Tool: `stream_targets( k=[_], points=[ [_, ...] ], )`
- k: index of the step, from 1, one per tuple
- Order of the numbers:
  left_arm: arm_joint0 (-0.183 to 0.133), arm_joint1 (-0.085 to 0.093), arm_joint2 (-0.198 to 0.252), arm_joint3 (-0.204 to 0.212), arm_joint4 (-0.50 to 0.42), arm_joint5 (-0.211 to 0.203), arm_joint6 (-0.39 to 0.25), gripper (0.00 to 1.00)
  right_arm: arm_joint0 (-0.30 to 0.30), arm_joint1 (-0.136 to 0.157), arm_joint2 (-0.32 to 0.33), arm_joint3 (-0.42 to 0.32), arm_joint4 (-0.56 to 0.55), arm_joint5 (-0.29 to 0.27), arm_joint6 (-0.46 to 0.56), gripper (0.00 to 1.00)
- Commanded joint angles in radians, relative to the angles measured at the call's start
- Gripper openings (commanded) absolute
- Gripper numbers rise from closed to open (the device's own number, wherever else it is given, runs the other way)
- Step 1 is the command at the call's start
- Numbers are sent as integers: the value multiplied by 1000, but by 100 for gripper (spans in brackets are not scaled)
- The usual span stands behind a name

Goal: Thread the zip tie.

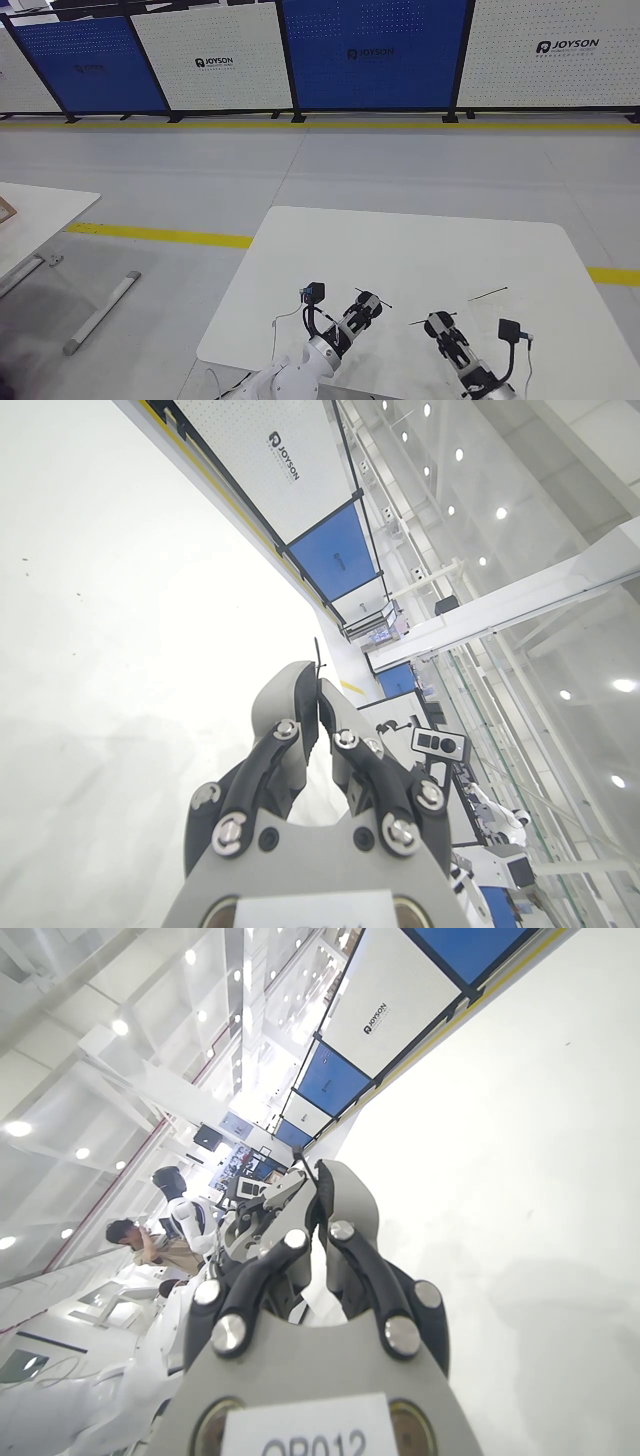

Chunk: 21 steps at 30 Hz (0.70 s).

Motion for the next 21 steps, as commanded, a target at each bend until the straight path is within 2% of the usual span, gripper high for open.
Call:
stream_targets(
  k=[1, 6, 10, 13, 14, 21],
  points=[
    [0, 0, 0, 0, 0, 0, 0, 0, 0, -6, -9, -7, -18, 17, -28, 0],
    [0, 0, 0, 0, 0, 0, 0, 0, 29, -30, -69, -4, -82, 92, -113, 0],
    [0, 0, 0, 0, 0, 0, 0, 0, 75, -57, -126, 27, -128, 167, -185, 0],
    [0, 0, 0, 0, 0, 0, 0, 0, 113, -72, -152, 55, -122, 203, -169, 0],
    [0, 0, 0, 0, 0, 0, 0, 0, 127, -76, -156, 62, -103, 210, -135, 0],
    [0, 0, 0, 0, 0, 0, 0, 0, 127, -76, -156, 62, -103, 210, -135, 0]
  ],
)
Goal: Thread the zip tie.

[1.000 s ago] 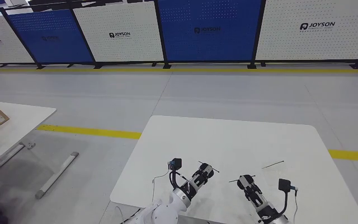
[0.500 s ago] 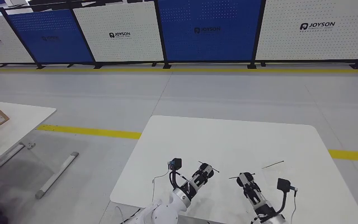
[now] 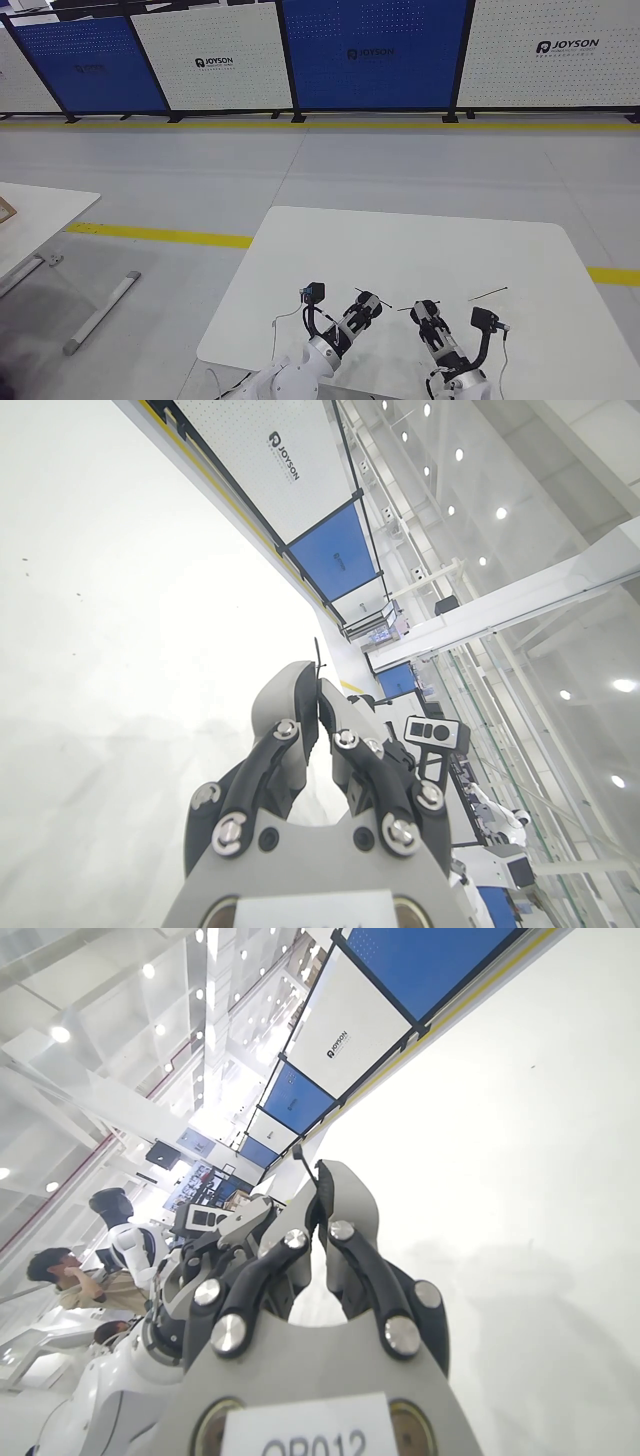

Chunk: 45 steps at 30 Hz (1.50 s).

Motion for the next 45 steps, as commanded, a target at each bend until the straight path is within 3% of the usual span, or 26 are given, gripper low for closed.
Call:
stream_targets(
  k=[1, 5, 11, 15, 26, 31, 36, 45],
  points=[
    [0, 0, 0, 0, 0, 0, 0, 0, 0, 0, 0, 0, 0, 0, 1, 0],
    [0, 0, 0, 0, 0, 0, 0, 0, -4, -3, 10, 2, 4, -7, -7, 0],
    [0, 0, 0, 0, 0, 0, 0, 0, 23, -15, 29, 62, 120, -99, 65, 0],
    [0, 0, 0, 0, 0, 0, 0, 0, 61, -33, 5, 88, 116, -53, 43, 0],
    [0, 0, 0, 0, 0, 0, 0, 0, 60, -35, 2, 92, 105, -52, 46, 0],
    [0, 0, 0, 0, 0, 0, 0, 0, 71, -46, -11, 133, 104, -100, 79, 0],
    [0, 0, 0, 0, 0, 0, 0, 0, 56, -57, -15, 149, 103, -157, 34, 0],
    [0, 0, 0, 0, 0, 0, 0, 0, 49, -60, -8, 142, 99, -154, 23, 0]
  ],
)
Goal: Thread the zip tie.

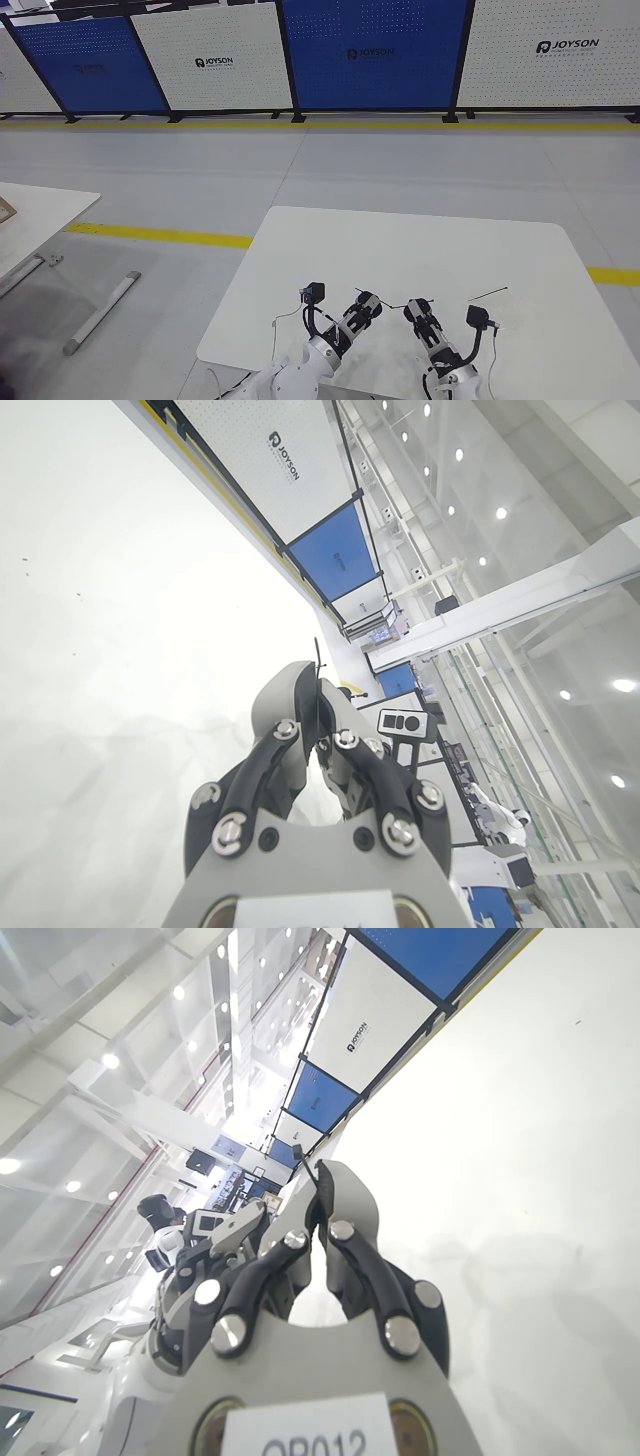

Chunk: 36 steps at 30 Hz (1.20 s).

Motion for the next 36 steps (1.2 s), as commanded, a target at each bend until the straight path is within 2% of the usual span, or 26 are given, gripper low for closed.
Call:
stream_targets(
  k=[1, 9, 20, 36],
  points=[
    [0, 0, 0, 0, 0, 0, 0, 0, -5, -1, 7, -9, 2, 4, 2, 0],
    [0, 0, 0, 0, 0, 0, 0, 0, -54, 0, 62, -47, 53, -28, 29, 0],
    [0, 0, 0, 0, 0, 0, 0, 0, -45, -14, 77, -59, 95, 49, 94, 0],
    [0, 0, 0, 0, 0, 0, 0, 0, -33, -37, 69, -50, 65, 83, 113, 0]
  ],
)
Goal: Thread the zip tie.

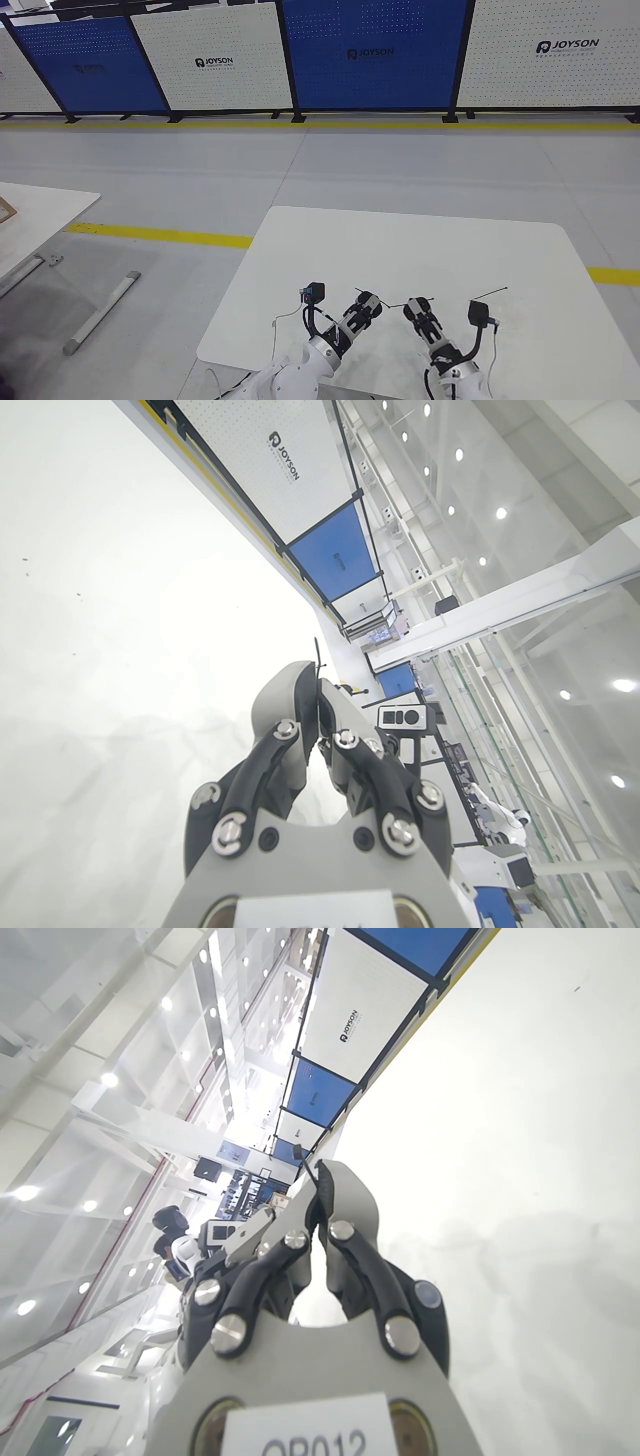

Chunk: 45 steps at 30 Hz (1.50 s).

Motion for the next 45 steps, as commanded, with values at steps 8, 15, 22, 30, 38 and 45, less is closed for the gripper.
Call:
stream_targets(
  k=[8, 15, 22, 30, 38, 45],
  points=[
    [0, 0, 0, 0, 0, 0, 0, 0, 3, -4, 0, 8, -5, -5, 3, 0],
    [0, 0, 0, 0, 0, 0, 0, 0, 3, -4, 0, 8, -5, -5, 3, 0],
    [0, 0, 0, 0, 0, 0, 0, 0, 3, -4, 0, 8, -5, -5, 3, 0],
    [0, 0, 0, 0, 0, 0, 0, 0, -3, -7, 14, 3, 12, -6, 13, 0],
    [0, 0, 0, 0, 0, 0, 0, 0, -17, -11, 36, 9, 27, -23, 37, 0],
    [0, 0, 0, 0, 0, 0, 0, 0, -39, -13, 59, -4, 33, -52, 42, 0]
  ],
)
